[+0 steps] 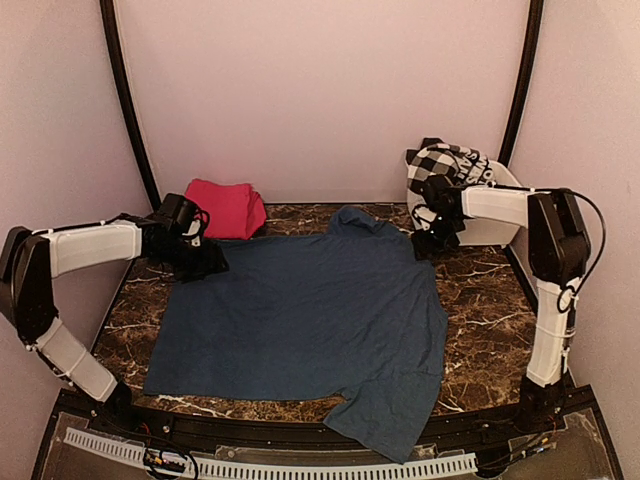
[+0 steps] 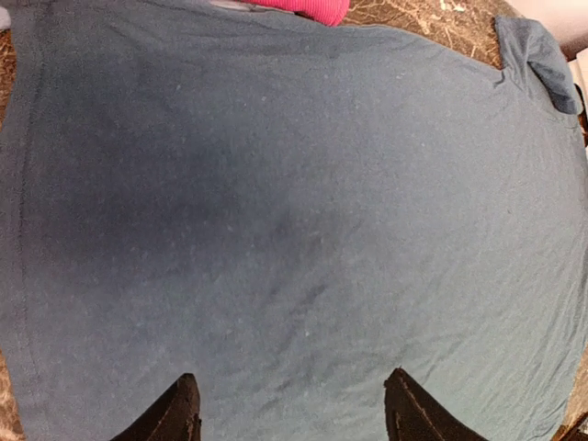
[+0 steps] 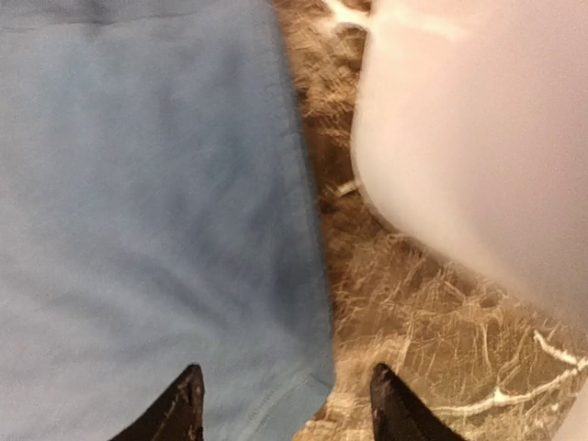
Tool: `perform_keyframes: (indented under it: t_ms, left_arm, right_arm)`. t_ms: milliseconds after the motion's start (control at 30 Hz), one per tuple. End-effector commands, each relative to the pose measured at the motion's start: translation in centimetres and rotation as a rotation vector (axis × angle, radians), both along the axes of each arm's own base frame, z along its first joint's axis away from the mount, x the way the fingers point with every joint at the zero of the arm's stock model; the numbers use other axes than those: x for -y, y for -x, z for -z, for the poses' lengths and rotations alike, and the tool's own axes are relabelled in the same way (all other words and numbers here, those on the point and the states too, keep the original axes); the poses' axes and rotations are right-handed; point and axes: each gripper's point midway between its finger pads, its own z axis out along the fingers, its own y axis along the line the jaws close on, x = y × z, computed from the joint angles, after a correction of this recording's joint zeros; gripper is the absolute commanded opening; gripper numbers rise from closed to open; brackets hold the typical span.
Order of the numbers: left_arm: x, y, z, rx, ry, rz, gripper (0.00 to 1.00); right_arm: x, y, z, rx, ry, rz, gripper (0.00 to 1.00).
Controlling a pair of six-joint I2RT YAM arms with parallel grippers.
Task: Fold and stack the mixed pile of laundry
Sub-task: Smooth out the flattened T-shirt at the center of the board.
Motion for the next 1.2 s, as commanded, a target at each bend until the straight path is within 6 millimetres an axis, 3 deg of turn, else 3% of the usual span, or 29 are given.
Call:
perform_keyframes:
  t_ms: [0,100,267,467,600,667,733,800,933,1167]
  left_arm:
    - [-0.8,3.0,-2.9,0.038,0.057,-0.056,0.68]
    - [-2.3,5.8,-2.4,0.002,0.04,-0.122,0.68]
    - [-3.4,10.5,-1.9,-0.071,0.087,-0.199,0.7]
    - [-6.2,17.3,0.8,-0.282,0.051,-0.503,0.67]
    - [-8.6,21.8,2.3,-0.44,-0.07,-0.665,0.64]
    - [-8.9,23.1,3.0,-0.498,-0.096,-0.696,0.63]
    - [-8.4,22.7,3.7,-0.491,-0.071,-0.674,0.62]
    - [-7.4,20.9,3.7,-0.436,-0.033,-0.617,0.61]
    - [-4.4,15.8,1.6,-0.277,0.065,-0.454,0.62]
    - [-1.2,10.2,-3.0,-0.074,0.164,-0.3,0.64]
  right_arm:
    - [-4.6,3.1,-8.9,0.122,-0.18,-0.092,0.61]
    - [-8.2,8.3,-10.5,0.104,-0.25,-0.203,0.63]
    - [-11.8,16.3,-9.5,0.031,-0.316,-0.313,0.64]
    - [-14.3,24.6,-9.0,-0.051,-0.338,-0.477,0.64]
    - [-13.8,28.6,-7.1,-0.145,-0.317,-0.508,0.64]
    - [-13.5,29.4,-6.1,-0.166,-0.32,-0.49,0.64]
    - [-13.0,29.2,-4.9,-0.167,-0.3,-0.449,0.64]
    - [-12.3,27.3,-4.1,-0.148,-0.237,-0.366,0.66]
    - [-12.0,23.0,-3.5,-0.113,-0.256,-0.264,0.67]
    - [-9.2,18.4,-1.8,-0.141,-0.265,-0.126,0.67]
